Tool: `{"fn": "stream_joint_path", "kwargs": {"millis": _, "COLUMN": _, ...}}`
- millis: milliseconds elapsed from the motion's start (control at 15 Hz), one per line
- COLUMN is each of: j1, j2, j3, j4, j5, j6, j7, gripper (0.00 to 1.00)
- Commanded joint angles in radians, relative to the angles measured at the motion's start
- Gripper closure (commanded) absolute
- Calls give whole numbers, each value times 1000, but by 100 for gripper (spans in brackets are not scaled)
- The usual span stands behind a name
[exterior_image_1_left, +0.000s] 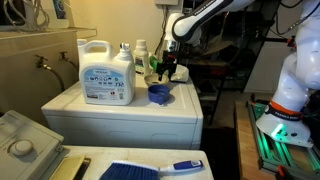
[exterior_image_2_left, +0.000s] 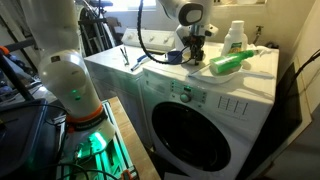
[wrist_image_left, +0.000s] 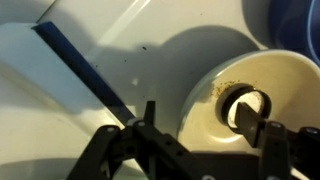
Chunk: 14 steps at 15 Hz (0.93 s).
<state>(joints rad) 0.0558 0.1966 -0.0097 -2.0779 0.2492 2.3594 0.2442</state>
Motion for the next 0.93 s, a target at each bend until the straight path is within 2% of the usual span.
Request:
{"fn": "stream_joint_path", "kwargs": {"millis": 0, "j1": -20, "j2": -5, "j3": 13, "j4": -28, "j5": 26, "j6": 24, "j7": -26, "gripper": 49}}
{"fn": "stream_joint_path", "kwargs": {"millis": 400, "j1": -23, "j2": -1, "j3": 13, "j4": -33, "j5": 25, "j6": 28, "j7": -27, "gripper": 95}}
{"fn": "stream_joint_path", "kwargs": {"millis": 533, "j1": -23, "j2": -2, "j3": 13, "j4": -29, "j5": 23, "j6": 37, "j7": -27, "gripper": 100}}
{"fn": "stream_joint_path", "kwargs": {"millis": 600, "j1": -22, "j2": -1, "j3": 12, "j4": -28, "j5": 17, "j6": 40, "j7": -27, "gripper": 96}}
{"fn": "stream_joint_path", "kwargs": {"millis": 867, "j1": -19, "j2": -19, "j3": 7, "j4": -22, "j5": -9, "j6": 42, "j7": -19, "gripper": 96}}
